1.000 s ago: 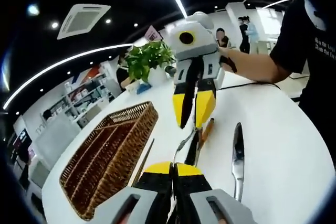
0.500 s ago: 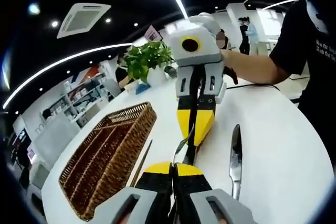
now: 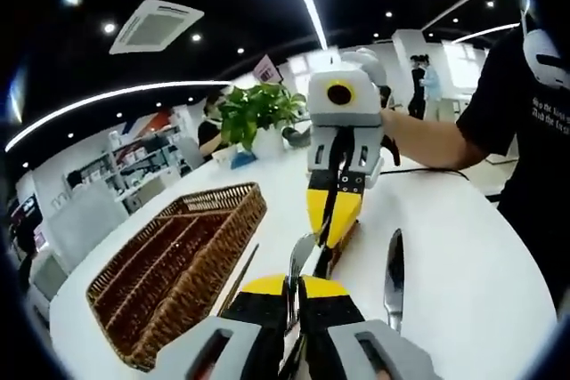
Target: Arrange the knives, forks, and spoons in their matching storage slots by inserting each utensil handle-first until every utensil is classified and aligned in the correct compartment
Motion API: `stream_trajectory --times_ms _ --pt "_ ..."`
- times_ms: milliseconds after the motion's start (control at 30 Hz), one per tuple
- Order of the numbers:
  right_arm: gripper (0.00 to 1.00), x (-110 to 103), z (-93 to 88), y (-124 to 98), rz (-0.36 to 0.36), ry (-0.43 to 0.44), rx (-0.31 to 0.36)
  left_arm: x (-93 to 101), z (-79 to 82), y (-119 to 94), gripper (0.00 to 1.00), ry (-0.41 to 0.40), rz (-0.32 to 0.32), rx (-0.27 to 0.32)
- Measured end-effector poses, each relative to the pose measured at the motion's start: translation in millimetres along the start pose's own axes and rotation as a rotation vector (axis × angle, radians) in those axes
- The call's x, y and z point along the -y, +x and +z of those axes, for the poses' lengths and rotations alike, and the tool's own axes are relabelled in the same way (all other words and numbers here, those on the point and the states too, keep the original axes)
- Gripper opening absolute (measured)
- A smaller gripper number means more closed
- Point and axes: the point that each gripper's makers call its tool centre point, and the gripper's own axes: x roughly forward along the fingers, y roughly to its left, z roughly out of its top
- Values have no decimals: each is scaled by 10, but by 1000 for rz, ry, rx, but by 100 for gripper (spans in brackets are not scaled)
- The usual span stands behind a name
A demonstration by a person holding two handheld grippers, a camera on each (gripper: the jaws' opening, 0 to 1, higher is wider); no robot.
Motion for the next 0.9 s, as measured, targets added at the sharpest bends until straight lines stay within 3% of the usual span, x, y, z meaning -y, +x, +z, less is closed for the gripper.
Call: stream_trajectory --times_ms 167,300,333,400,433,533,633,767,867,900 --pt "0 118 67 -132 -34 28 51 -246 69 -143 31 -52 90 77" --pt "0 184 163 -223 -54 -6 109 -379 48 -266 66 -111 133 98" --pt "0 199 170 -235 -50 -4 110 -347 30 -289 75 -170 118 92" --pt "0 246 186 -250 -60 -15 109 -374 27 -334 92 -187 135 94" --pt "0 255 190 -256 -60 -12 109 -455 36 -401 95 -210 188 121" --pt "0 288 216 -295 -63 1 122 -427 -67 -538 100 -318 178 139" --pt "0 315 219 -311 -84 -14 120 -501 -275 -646 100 -286 228 72" --pt "0 363 226 -330 -113 -45 128 -607 -293 -729 100 -314 268 65" --pt "0 377 229 -352 -118 70 149 -673 -330 -842 100 -311 337 21" --pt "0 393 220 -361 -119 38 142 -675 -343 -864 100 -303 344 0"
